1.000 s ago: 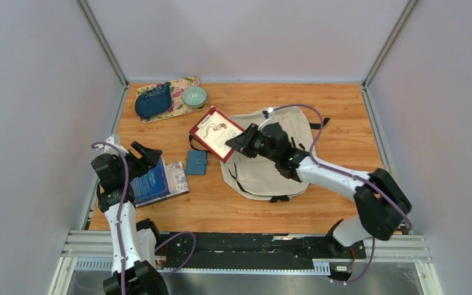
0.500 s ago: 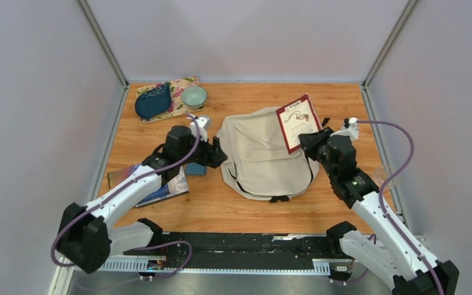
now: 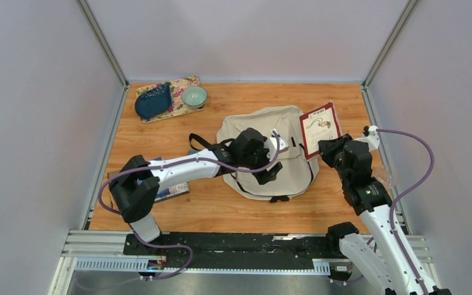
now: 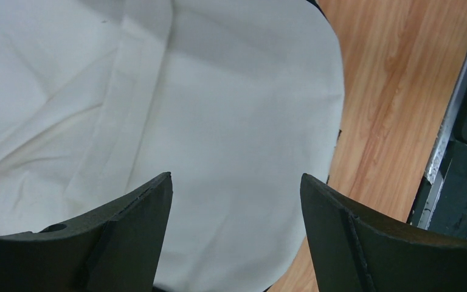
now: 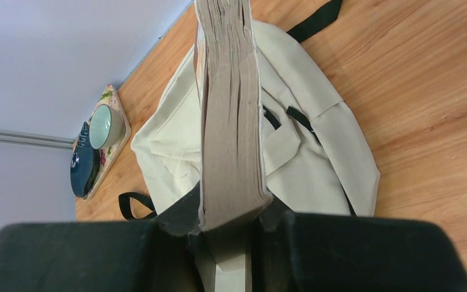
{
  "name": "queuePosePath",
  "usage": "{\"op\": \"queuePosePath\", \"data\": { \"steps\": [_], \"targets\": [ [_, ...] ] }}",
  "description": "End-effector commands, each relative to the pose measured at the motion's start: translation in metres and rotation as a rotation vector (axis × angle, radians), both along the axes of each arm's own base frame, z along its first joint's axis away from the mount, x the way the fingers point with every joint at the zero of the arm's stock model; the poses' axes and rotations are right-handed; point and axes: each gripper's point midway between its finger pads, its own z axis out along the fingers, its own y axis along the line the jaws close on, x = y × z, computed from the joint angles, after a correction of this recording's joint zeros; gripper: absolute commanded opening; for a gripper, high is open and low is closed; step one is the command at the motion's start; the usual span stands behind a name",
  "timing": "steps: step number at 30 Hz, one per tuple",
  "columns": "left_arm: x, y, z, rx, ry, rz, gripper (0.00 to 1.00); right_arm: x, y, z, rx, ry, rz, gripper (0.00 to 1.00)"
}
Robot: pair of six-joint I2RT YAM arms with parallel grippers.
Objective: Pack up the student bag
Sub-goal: Place the book in the student bag.
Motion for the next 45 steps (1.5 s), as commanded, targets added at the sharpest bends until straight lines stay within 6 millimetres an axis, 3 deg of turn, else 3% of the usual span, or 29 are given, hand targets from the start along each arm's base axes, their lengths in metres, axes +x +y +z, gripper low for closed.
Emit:
{"op": "queuePosePath", "data": {
  "steps": [1, 5, 12, 25, 29, 39, 42, 43, 45],
  "targets": [
    [-0.012, -0.018, -0.009, 0.081, -0.074, -0.129, 0.84, 0.005, -0.001, 0.016, 0.007, -0.056, 0.010, 0.00],
    [-0.030, -0.030, -0.019, 0.092, -0.069, -0.202, 0.84, 0.006, 0.002, 0.016, 0.025, -0.060, 0.029, 0.00],
    [-0.038, -0.041, -0.036, 0.123, -0.046, -0.243, 0.84, 0.009, 0.000, 0.013, 0.045, -0.058, 0.034, 0.00],
    [-0.064, -0.054, -0.039, 0.072, 0.053, -0.323, 0.83, 0.012, -0.005, 0.003, 0.078, -0.041, 0.034, 0.00],
    [-0.064, -0.053, -0.049, 0.098, 0.067, -0.318, 0.81, 0.013, -0.005, 0.001, 0.085, -0.037, 0.040, 0.00],
    [-0.058, -0.054, -0.061, 0.135, 0.073, -0.288, 0.59, 0.013, -0.005, 0.005, 0.089, -0.046, 0.041, 0.00],
    [-0.058, -0.054, -0.060, 0.135, 0.072, -0.286, 0.48, 0.013, -0.006, 0.005, 0.091, -0.046, 0.040, 0.00],
    [-0.058, -0.055, -0.058, 0.129, 0.069, -0.285, 0.39, 0.013, -0.006, 0.005, 0.091, -0.047, 0.040, 0.00],
    [-0.057, -0.055, -0.056, 0.127, 0.067, -0.281, 0.37, 0.014, -0.007, 0.003, 0.087, -0.041, 0.037, 0.00]
  ]
}}
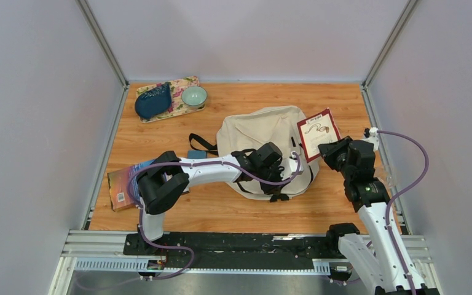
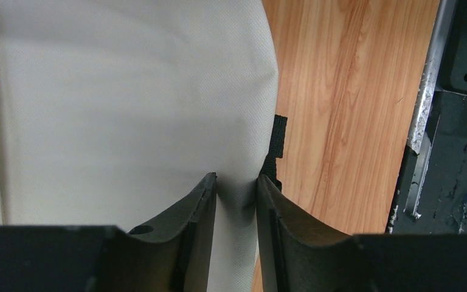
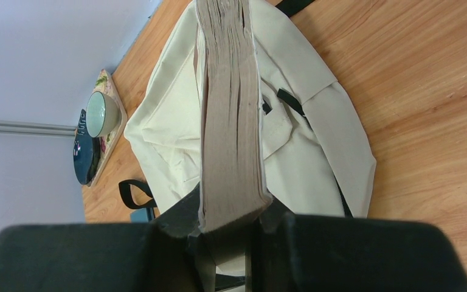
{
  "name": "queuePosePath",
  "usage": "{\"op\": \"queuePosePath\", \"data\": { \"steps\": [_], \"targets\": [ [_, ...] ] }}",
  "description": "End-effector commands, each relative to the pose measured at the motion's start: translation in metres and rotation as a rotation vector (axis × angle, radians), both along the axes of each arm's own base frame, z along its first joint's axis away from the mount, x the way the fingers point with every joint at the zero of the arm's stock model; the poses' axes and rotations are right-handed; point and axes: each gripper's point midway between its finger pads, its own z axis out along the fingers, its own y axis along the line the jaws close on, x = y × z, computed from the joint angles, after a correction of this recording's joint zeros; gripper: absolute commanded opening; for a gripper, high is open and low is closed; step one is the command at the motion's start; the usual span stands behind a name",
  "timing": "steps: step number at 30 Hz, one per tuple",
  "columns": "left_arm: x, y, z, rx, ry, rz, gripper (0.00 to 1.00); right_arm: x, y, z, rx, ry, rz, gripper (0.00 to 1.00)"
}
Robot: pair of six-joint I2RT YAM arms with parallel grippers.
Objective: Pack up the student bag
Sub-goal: Place the book in the student bag.
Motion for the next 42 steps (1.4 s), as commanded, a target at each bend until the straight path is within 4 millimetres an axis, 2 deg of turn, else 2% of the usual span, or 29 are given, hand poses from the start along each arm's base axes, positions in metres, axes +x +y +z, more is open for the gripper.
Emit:
{"op": "queuePosePath", "data": {
  "steps": [1, 5, 9, 12, 14, 17, 19, 22, 25, 26, 27, 28, 31, 32, 36, 38, 42],
  "targets": [
    [0.005, -0.013, 0.019, -0.047, -0.029, -0.002, 0.37, 0.012, 0.000, 0.030, 0.019, -0.118, -0.003, 0.00],
    [0.008, -0.012, 0.023, -0.054, -0.052, 0.012, 0.30, 0.012, -0.001, 0.030, 0.018, -0.119, -0.002, 0.00],
    [0.012, -0.011, 0.030, -0.062, -0.076, 0.022, 0.08, 0.011, -0.001, 0.031, 0.020, -0.119, -0.001, 0.00],
    [0.015, -0.011, 0.036, -0.070, -0.096, 0.032, 0.00, 0.008, -0.002, 0.032, 0.019, -0.118, -0.004, 0.00],
    [0.021, -0.010, 0.040, -0.073, -0.114, 0.058, 0.00, 0.005, -0.003, 0.035, 0.016, -0.126, -0.004, 0.00],
    [0.039, -0.006, 0.048, -0.067, -0.187, 0.136, 0.00, -0.002, -0.005, 0.038, 0.002, -0.120, -0.002, 0.00],
    [0.053, -0.005, 0.062, -0.088, -0.235, 0.186, 0.00, -0.009, -0.008, 0.043, -0.014, -0.115, -0.009, 0.00],
    [0.086, 0.003, 0.086, -0.119, -0.280, 0.314, 0.00, -0.022, -0.014, 0.044, -0.029, -0.090, -0.027, 0.00],
    [0.117, 0.013, 0.116, -0.190, -0.272, 0.446, 0.00, -0.040, -0.016, 0.055, -0.028, -0.099, -0.036, 0.00],
    [0.123, 0.017, 0.128, -0.221, -0.278, 0.468, 0.00, -0.045, -0.018, 0.059, -0.031, -0.109, -0.041, 0.00],
    [0.131, 0.020, 0.139, -0.257, -0.284, 0.519, 0.00, -0.054, -0.021, 0.054, -0.034, -0.088, -0.055, 0.00],
    [0.136, 0.023, 0.146, -0.281, -0.279, 0.546, 0.00, -0.064, -0.024, 0.060, -0.035, -0.120, -0.074, 0.00],
    [0.142, 0.028, 0.174, -0.347, -0.321, 0.591, 0.00, -0.088, -0.026, 0.067, -0.013, -0.152, -0.087, 0.00],
    [0.144, 0.032, 0.183, -0.365, -0.338, 0.610, 0.00, -0.097, -0.026, 0.062, -0.003, -0.131, -0.088, 0.00],
    [0.154, 0.041, 0.199, -0.392, -0.397, 0.680, 0.00, -0.126, -0.022, 0.065, 0.060, -0.162, -0.082, 0.00],
    [0.157, 0.045, 0.204, -0.405, -0.414, 0.701, 0.00, -0.137, -0.014, 0.062, 0.090, -0.154, -0.041, 0.00],
    [0.155, 0.044, 0.211, -0.463, -0.414, 0.701, 0.00, -0.147, 0.017, 0.052, 0.197, -0.086, 0.102, 0.00]
  ]
}}
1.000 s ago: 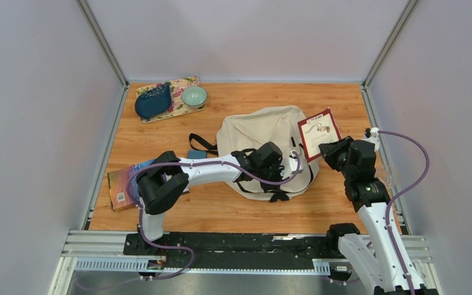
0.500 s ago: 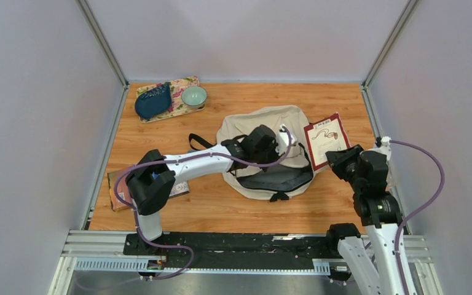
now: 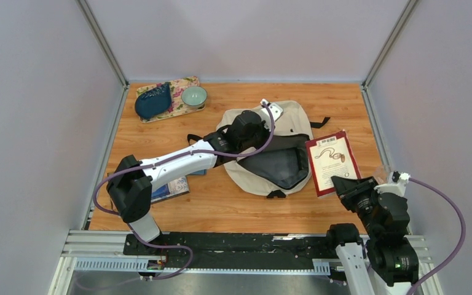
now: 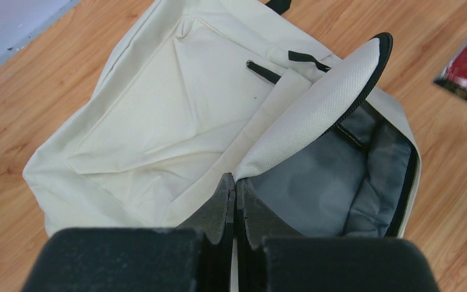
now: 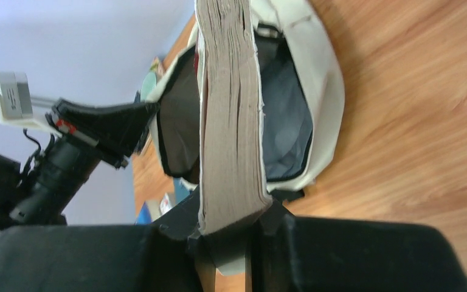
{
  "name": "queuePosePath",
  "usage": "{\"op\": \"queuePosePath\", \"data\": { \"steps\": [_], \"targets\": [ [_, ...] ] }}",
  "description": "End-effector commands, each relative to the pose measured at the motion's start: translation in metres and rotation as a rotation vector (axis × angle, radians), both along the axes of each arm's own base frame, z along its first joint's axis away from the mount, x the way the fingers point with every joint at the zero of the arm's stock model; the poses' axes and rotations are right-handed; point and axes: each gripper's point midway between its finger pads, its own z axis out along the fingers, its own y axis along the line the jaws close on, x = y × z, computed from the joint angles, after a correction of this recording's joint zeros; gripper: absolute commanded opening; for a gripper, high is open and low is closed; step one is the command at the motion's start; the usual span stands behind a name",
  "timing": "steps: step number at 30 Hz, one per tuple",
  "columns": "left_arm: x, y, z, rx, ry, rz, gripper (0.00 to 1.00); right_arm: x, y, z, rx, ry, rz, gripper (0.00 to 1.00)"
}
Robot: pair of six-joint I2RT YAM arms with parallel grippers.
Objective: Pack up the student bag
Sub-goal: Place the book in the student bag.
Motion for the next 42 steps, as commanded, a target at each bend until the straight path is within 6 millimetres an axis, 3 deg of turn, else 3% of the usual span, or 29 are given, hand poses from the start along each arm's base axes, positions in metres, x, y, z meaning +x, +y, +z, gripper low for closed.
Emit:
{"op": "queuePosePath", "data": {
  "steps": [1, 4, 7, 13, 14, 15, 16, 17, 18, 19, 22, 26, 32, 37, 42],
  "targets": [
    [0.008, -0.001, 0.063, -0.186, -0.120, 0.045, 0.00, -0.018, 0.042, -0.002, 0.162, 0.053, 0.197, 0.00],
    [0.009, -0.001, 0.067, -0.206, -0.133, 0.051, 0.00, -0.028, 0.059, -0.008, 0.259, 0.073, 0.278, 0.00],
    [0.010, -0.001, 0.076, -0.231, -0.153, 0.056, 0.00, -0.037, 0.065, -0.015, 0.306, 0.085, 0.298, 0.00],
    [-0.002, -0.005, 0.096, -0.316, -0.192, -0.004, 0.00, -0.030, 0.078, -0.052, 0.381, 0.196, 0.346, 0.00],
    [-0.007, -0.006, 0.103, -0.336, -0.203, -0.026, 0.00, -0.022, 0.079, -0.049, 0.385, 0.160, 0.356, 0.00],
    [-0.012, -0.009, 0.104, -0.337, -0.209, -0.048, 0.00, -0.015, 0.081, -0.060, 0.410, 0.185, 0.349, 0.00],
    [-0.016, -0.009, 0.100, -0.333, -0.208, -0.061, 0.00, -0.010, 0.083, -0.061, 0.423, 0.176, 0.356, 0.00],
    [-0.023, -0.010, 0.109, -0.356, -0.229, -0.092, 0.00, 0.001, 0.084, -0.051, 0.429, 0.121, 0.367, 0.00],
    [-0.031, -0.013, 0.112, -0.356, -0.247, -0.122, 0.00, 0.008, 0.085, -0.058, 0.455, 0.135, 0.360, 0.00],
    [-0.037, -0.014, 0.106, -0.350, -0.248, -0.139, 0.00, 0.013, 0.086, -0.057, 0.463, 0.125, 0.361, 0.00],
    [-0.051, -0.018, 0.114, -0.370, -0.267, -0.188, 0.00, 0.033, 0.088, -0.056, 0.477, 0.111, 0.364, 0.00],
    [-0.055, -0.022, 0.106, -0.358, -0.244, -0.207, 0.00, 0.055, 0.089, -0.052, 0.482, 0.085, 0.360, 0.00],
    [-0.063, -0.031, 0.105, -0.365, -0.238, -0.228, 0.00, 0.078, 0.092, -0.068, 0.503, 0.129, 0.321, 0.00],
    [-0.063, -0.035, 0.111, -0.378, -0.241, -0.231, 0.00, 0.093, 0.099, -0.087, 0.499, 0.177, 0.275, 0.00],
    [-0.070, -0.038, 0.123, -0.407, -0.251, -0.263, 0.00, 0.107, 0.118, -0.082, 0.482, 0.121, 0.256, 0.00]
  ]
}}
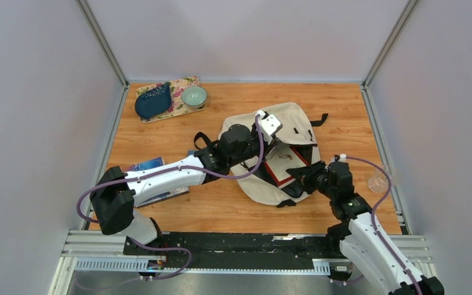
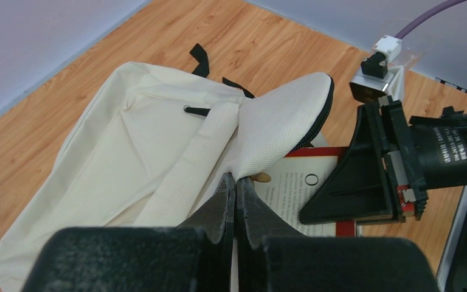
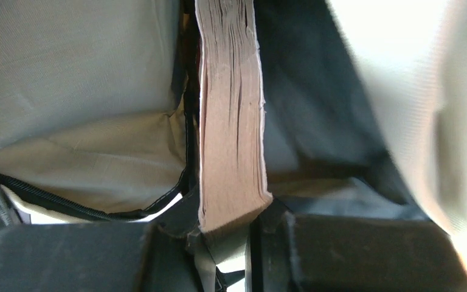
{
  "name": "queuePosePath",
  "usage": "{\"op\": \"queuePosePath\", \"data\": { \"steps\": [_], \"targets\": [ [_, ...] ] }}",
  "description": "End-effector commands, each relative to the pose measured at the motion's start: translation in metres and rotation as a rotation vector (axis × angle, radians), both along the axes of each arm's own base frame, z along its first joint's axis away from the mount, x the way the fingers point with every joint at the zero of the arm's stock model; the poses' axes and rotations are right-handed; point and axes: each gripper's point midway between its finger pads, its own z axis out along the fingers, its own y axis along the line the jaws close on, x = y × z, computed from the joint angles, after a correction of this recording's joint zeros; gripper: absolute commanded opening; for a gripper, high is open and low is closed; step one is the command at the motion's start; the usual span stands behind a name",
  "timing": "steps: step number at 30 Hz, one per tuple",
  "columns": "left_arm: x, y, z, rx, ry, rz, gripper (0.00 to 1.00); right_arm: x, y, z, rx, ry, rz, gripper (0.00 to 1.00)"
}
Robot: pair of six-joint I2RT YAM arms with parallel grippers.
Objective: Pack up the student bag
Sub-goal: Place the book in the student bag.
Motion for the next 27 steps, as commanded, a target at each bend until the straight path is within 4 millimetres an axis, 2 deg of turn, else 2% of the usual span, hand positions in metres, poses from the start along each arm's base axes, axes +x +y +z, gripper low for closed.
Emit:
{"op": "queuePosePath", "data": {
  "steps": [1, 2, 3, 5, 6, 7, 8, 9, 12, 15, 19, 21, 23, 26, 27],
  "targets": [
    [-0.010, -0.012, 0.080, -0.195, -0.119, -0.062, 0.00, 0.036, 0.014, 0.054, 0.071, -0.243, -0.090, 0.00],
    [-0.011, -0.012, 0.083, -0.200, -0.122, -0.064, 0.00, 0.036, 0.024, 0.049, 0.064, -0.235, -0.073, 0.00],
    [-0.012, -0.012, 0.084, -0.202, -0.122, -0.067, 0.00, 0.045, 0.020, 0.049, 0.041, -0.247, -0.140, 0.00],
    [-0.013, -0.011, 0.085, -0.201, -0.117, -0.066, 0.00, 0.049, 0.029, 0.053, 0.042, -0.276, -0.156, 0.00],
    [-0.013, -0.010, 0.084, -0.199, -0.114, -0.066, 0.00, 0.057, 0.028, 0.040, 0.014, -0.251, -0.195, 0.00],
    [-0.014, -0.009, 0.084, -0.197, -0.113, -0.063, 0.00, 0.063, 0.029, 0.046, 0.045, -0.270, -0.221, 0.00],
    [-0.014, -0.008, 0.083, -0.197, -0.113, -0.060, 0.00, 0.068, 0.029, 0.042, 0.040, -0.270, -0.237, 0.00],
    [-0.014, -0.007, 0.082, -0.196, -0.109, -0.057, 0.00, 0.075, 0.028, 0.030, 0.012, -0.248, -0.262, 0.00],
    [-0.015, -0.005, 0.080, -0.195, -0.087, -0.047, 0.00, 0.091, 0.027, 0.033, 0.020, -0.288, -0.316, 0.00],
    [-0.015, -0.004, 0.081, -0.190, -0.068, -0.044, 0.00, 0.110, 0.036, 0.028, 0.031, -0.311, -0.339, 0.00],
    [-0.016, -0.001, 0.077, -0.188, -0.069, -0.039, 0.00, 0.134, 0.051, 0.010, 0.067, -0.309, -0.351, 0.00],
    [-0.015, 0.001, 0.074, -0.175, -0.072, -0.037, 0.00, 0.139, 0.060, 0.007, 0.111, -0.308, -0.338, 0.00],
    [-0.010, 0.005, 0.072, -0.163, -0.080, -0.005, 0.00, 0.142, 0.067, -0.005, 0.128, -0.302, -0.323, 0.00],
    [-0.005, 0.011, 0.069, -0.153, -0.076, 0.016, 0.00, 0.136, 0.069, -0.030, 0.095, -0.246, -0.301, 0.23],
    [-0.004, 0.014, 0.066, -0.152, -0.072, 0.019, 0.00, 0.130, 0.066, -0.044, 0.061, -0.212, -0.290, 0.42]
  ]
}}
